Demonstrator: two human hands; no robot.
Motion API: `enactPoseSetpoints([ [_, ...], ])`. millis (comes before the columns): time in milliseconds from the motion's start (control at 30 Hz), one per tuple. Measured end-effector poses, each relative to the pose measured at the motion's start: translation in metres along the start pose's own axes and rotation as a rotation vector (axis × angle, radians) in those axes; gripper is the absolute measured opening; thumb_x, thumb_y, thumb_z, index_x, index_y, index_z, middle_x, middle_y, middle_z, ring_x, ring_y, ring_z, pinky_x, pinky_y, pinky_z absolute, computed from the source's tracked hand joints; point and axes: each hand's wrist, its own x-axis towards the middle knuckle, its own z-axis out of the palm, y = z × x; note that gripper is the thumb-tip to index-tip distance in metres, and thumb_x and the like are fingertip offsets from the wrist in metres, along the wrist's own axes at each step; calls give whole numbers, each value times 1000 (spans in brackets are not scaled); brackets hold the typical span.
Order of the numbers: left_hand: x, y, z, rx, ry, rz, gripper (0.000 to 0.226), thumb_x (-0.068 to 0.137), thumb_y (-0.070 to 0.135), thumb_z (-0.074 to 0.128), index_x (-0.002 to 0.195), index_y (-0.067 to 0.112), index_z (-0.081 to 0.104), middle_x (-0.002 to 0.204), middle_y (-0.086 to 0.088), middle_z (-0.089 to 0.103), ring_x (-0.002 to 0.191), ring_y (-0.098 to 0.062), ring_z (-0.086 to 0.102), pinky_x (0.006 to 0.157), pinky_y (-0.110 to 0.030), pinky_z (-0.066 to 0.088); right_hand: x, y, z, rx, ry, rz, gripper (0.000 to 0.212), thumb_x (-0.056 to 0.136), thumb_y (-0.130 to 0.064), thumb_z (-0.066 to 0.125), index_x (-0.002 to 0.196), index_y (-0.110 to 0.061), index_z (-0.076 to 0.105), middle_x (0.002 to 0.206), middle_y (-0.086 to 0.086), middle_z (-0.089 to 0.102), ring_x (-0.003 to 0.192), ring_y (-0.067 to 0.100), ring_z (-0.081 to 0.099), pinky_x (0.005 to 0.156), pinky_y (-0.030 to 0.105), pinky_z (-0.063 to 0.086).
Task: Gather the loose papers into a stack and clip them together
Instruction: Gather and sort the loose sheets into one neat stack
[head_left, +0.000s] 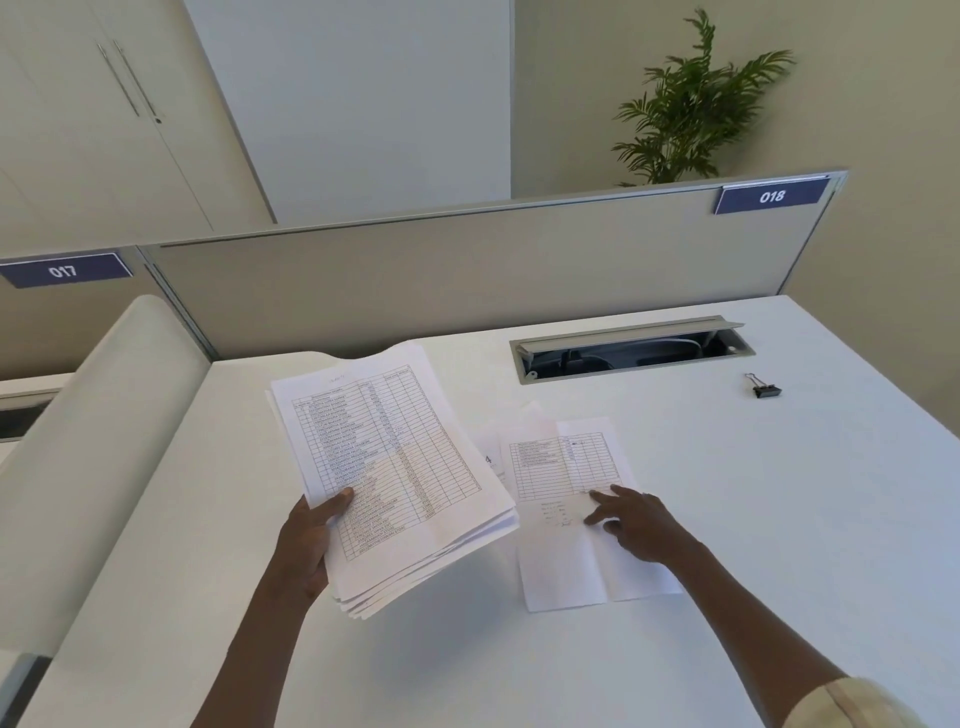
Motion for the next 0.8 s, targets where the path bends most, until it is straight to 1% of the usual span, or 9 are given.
enactPoseSetpoints([
  [100, -3, -7, 9, 5, 12, -8, 37, 93, 4, 57, 129, 10, 62, 126, -17, 67, 115, -38, 64, 101, -54, 47, -2, 10, -1, 102, 46, 45, 23, 95, -27, 59, 114, -36, 68, 151, -15, 42, 145, 11, 30, 115, 30, 25],
  [167, -5, -10, 16, 6, 6, -12, 37, 93, 3, 56, 128, 9, 62, 125, -16, 68, 114, -38, 64, 99, -53, 49, -4, 13, 1, 194, 118, 108, 26, 88, -33, 68, 113, -26, 68, 151, -5, 44, 142, 16, 35, 114, 33, 30],
  [267, -8, -13, 22, -7, 17, -26, 36, 92, 1, 56, 126, 8, 64, 123, -16, 69, 109, -36, 66, 96, -51, 51, -4, 5, 6, 197, 283, 307, 59, 77, -46, 75, 125, -16, 57, 144, 8, 46, 133, 28, 41, 103, 42, 40],
  [333, -8, -16, 23, -11, 28, -31, 36, 91, 1, 57, 126, 8, 64, 124, -17, 68, 112, -38, 64, 101, -54, 46, -3, -1, 6, 146, 303, 475, 78, 71, -56, 77, 128, -11, 48, 132, 14, 47, 123, 34, 44, 96, 45, 43],
  [400, -8, -17, 23, -8, 29, -29, 37, 91, 0, 57, 126, 8, 64, 124, -17, 68, 114, -38, 64, 103, -55, 44, -3, -8, 4, 121, 283, 589, 86, 65, -59, 79, 123, -8, 43, 122, 16, 48, 116, 35, 46, 92, 44, 45],
  [533, -6, -17, 28, 21, 44, -23, 35, 89, 0, 58, 123, 8, 66, 121, -17, 69, 108, -36, 67, 97, -50, 50, 8, -14, -5, 126, 231, 692, 91, 57, -55, 87, 118, -5, 42, 122, 16, 48, 117, 34, 47, 92, 43, 47],
  [600, -7, -18, 33, 25, 52, -29, 34, 90, -1, 57, 122, 8, 66, 118, -16, 71, 102, -33, 70, 88, -44, 55, 13, -13, -12, 189, 190, 729, 91, 56, -50, 89, 121, -5, 43, 126, 17, 48, 121, 34, 45, 95, 43, 44],
  [700, -7, -20, 40, 19, 54, -34, 34, 90, -2, 57, 123, 7, 65, 117, -17, 71, 99, -32, 71, 79, -41, 58, 17, -6, -17, 268, 139, 776, 92, 53, -47, 91, 120, -7, 42, 129, 15, 52, 124, 33, 46, 98, 43, 40],
  [800, -12, -22, 48, 32, 40, -47, 32, 91, -2, 56, 120, 7, 66, 112, -15, 73, 95, -31, 73, 75, -40, 60, 16, -2, -18, 381, 160, 804, 90, 52, -39, 94, 117, -6, 40, 127, 16, 55, 124, 35, 49, 97, 44, 43],
])
